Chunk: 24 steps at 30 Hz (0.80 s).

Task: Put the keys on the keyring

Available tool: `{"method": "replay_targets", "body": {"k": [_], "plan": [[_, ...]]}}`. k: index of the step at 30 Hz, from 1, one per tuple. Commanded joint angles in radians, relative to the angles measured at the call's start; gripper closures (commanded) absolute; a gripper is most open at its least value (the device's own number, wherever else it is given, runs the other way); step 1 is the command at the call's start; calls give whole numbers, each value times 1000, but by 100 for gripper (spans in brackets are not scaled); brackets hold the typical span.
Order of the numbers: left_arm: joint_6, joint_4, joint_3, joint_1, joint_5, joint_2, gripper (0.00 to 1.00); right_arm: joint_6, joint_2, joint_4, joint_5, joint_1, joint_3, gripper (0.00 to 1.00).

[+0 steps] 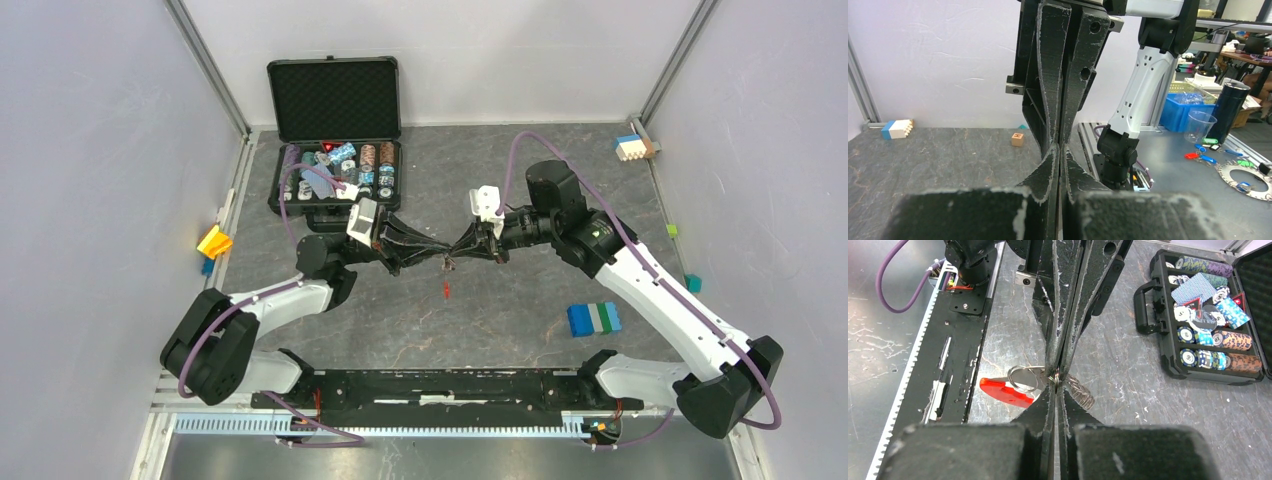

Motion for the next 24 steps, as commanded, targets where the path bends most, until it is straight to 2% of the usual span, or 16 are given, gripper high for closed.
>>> {"method": "replay_targets", "body": {"k": [1, 9, 16, 24], "plan": [[36, 60, -2, -5, 4, 8, 98, -5, -15, 15, 19, -7, 43, 100], [112, 20, -15, -4, 49, 17, 98, -44, -11, -52, 54, -9, 77, 100], [227, -96, -21, -7, 87, 7, 98, -86, -6, -135, 87, -8, 113, 100], [250, -127, -11, -6, 96, 21, 98, -88, -10, -144, 86, -7, 116, 100]]}}
